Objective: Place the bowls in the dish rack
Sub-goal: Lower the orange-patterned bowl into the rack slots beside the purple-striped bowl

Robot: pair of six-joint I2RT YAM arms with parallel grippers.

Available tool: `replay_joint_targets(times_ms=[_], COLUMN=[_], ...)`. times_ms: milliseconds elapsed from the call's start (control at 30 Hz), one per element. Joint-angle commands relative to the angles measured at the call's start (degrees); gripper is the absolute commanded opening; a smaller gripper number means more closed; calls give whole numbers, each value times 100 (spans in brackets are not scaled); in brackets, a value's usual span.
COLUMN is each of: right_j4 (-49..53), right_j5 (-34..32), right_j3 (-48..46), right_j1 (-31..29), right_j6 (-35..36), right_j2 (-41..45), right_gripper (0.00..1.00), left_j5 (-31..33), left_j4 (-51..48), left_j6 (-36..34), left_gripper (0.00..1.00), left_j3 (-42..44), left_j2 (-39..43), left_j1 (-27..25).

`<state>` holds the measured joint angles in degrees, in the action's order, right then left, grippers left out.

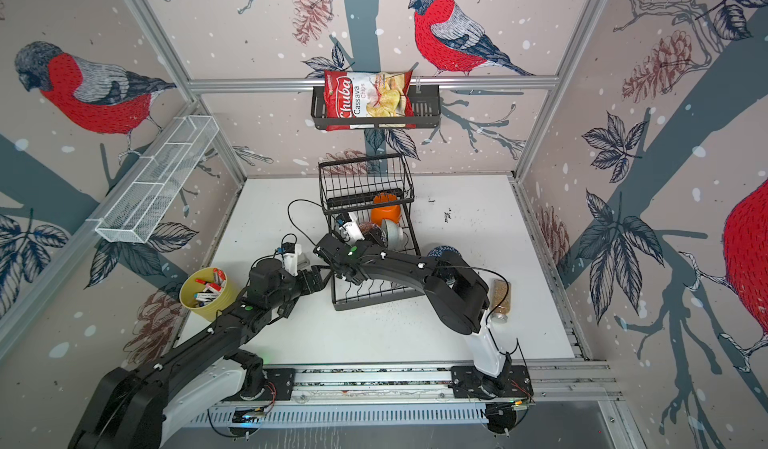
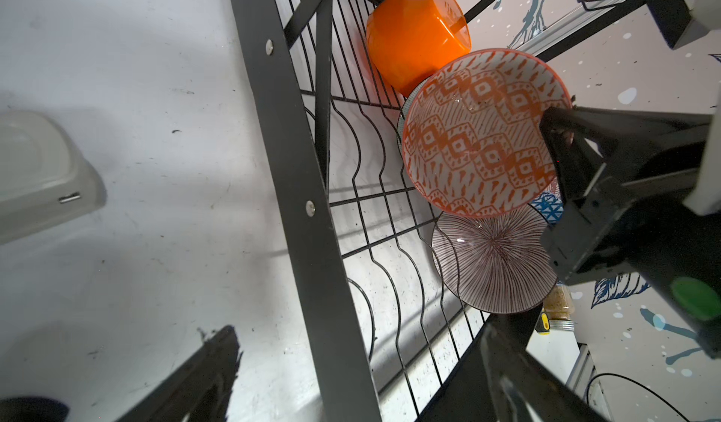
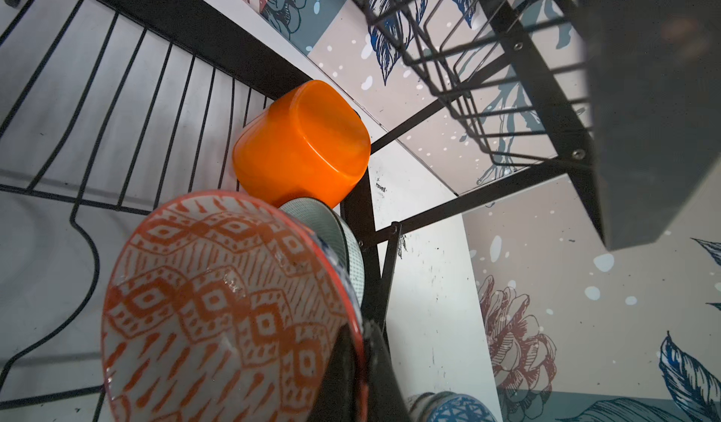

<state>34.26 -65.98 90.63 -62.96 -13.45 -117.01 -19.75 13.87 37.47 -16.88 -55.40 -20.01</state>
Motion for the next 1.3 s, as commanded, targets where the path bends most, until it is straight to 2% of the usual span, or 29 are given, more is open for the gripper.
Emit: replay_joint_targets(times_ms=[0, 467, 1267], right_j4=[-217, -196, 129], right_j5=[-382, -723, -1031], right_j3=[105, 394, 807], right_j1=[15, 120, 238], right_j6=[132, 376, 385], right_j2=[-84, -515, -1101], right_gripper=[0, 0, 0], left_j5=[-62, 51, 132], left_j4=[182, 160, 159], left_j6=[-82, -137, -230], left_gripper=[96, 96, 96], left_j3=[4, 58, 102], left_j2=[69, 126, 82], left_j1=[15, 15, 15])
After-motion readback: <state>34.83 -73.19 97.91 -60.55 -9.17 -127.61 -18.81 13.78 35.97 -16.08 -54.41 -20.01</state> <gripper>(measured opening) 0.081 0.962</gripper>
